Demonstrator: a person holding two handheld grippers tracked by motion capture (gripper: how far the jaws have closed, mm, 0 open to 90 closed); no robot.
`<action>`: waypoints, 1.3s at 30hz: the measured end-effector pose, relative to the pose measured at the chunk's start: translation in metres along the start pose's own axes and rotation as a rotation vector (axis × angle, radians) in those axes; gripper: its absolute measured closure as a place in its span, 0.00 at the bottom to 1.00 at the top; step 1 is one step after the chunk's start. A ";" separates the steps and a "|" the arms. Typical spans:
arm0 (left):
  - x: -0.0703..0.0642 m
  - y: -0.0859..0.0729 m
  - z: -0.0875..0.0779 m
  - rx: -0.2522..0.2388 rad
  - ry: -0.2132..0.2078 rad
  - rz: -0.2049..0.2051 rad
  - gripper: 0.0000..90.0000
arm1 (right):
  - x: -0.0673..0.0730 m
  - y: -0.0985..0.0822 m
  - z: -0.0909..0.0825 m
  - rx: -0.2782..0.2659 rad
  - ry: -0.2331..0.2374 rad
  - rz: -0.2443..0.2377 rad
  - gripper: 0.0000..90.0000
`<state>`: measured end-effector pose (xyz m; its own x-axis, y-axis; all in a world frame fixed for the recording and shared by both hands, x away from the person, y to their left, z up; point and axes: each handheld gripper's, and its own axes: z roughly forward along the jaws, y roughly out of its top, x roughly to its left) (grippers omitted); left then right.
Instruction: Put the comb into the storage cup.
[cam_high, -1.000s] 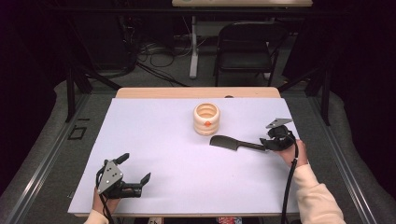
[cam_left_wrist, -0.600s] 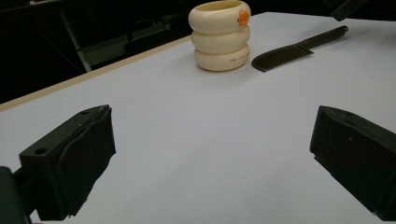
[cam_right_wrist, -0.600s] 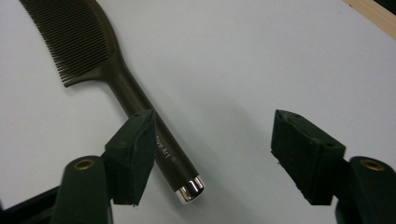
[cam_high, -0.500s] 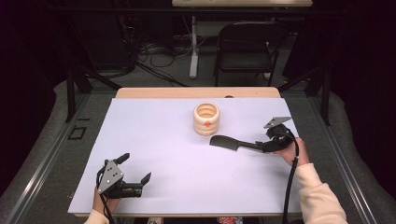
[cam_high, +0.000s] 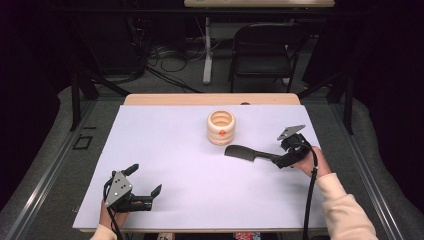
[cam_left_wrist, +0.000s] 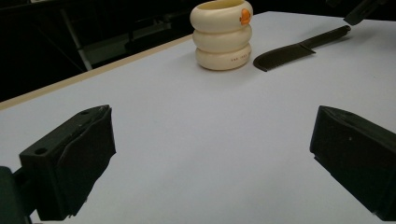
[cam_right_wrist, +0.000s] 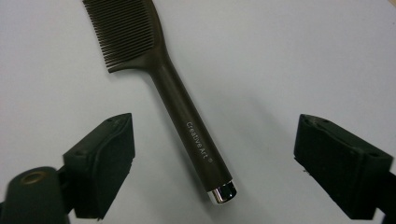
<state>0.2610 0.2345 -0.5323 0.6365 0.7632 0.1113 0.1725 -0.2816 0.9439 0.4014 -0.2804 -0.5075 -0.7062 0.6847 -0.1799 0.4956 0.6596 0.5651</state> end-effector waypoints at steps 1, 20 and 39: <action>0.000 0.000 0.000 0.000 0.000 0.000 0.00 | 0.000 0.001 0.000 0.011 0.005 -0.001 0.08; 0.000 0.000 0.000 0.002 -0.004 0.004 0.00 | 0.007 0.030 0.010 0.123 0.058 -0.140 0.00; 0.000 0.000 0.000 0.001 -0.006 0.001 0.00 | 0.022 0.054 0.028 0.241 0.065 -0.316 0.55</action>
<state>0.2615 0.2345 -0.5322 0.6412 0.7594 0.1106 0.1725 -0.2831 0.9435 0.4269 -0.2213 -0.5039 -0.8696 0.4205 -0.2588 0.3478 0.8937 0.2836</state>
